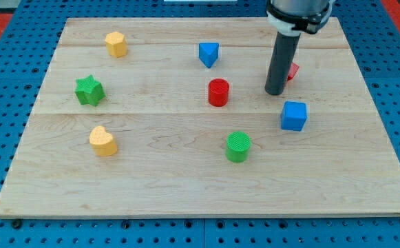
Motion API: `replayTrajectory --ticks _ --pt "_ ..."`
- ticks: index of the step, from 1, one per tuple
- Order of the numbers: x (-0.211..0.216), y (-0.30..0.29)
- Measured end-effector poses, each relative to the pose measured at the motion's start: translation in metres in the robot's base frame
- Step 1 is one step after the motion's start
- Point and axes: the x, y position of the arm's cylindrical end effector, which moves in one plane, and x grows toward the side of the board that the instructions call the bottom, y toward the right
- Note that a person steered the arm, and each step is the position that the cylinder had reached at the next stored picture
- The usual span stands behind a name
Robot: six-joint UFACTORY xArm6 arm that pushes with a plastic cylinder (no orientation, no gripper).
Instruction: Push the red star into the top of cube
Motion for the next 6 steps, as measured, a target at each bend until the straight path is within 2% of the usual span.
replayTrajectory --ticks 1,2,3,4,5,6 --pt "-0.067 0.079" --pt "-0.104 0.082" --pt "-0.075 0.090" --pt "-0.083 0.172" --pt "-0.149 0.172" --pt "-0.132 0.078"
